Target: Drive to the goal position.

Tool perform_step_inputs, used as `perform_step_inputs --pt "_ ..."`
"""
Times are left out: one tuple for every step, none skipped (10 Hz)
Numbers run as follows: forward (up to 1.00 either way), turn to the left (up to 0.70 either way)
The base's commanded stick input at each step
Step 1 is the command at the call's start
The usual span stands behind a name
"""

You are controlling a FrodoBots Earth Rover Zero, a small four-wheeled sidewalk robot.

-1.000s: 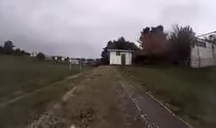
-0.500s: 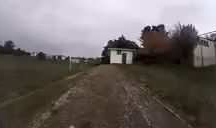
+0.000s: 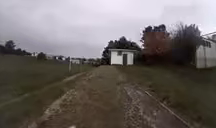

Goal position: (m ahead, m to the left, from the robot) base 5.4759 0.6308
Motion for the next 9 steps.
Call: perform_step_inputs --pt "0.60 0.00" --pt "0.60 0.00" --pt "0.60 0.00" --pt "0.60 0.00" --pt "0.60 0.00" --pt "0.60 0.00" --pt "0.60 0.00" --pt "0.60 0.00" --pt "0.60 0.00"
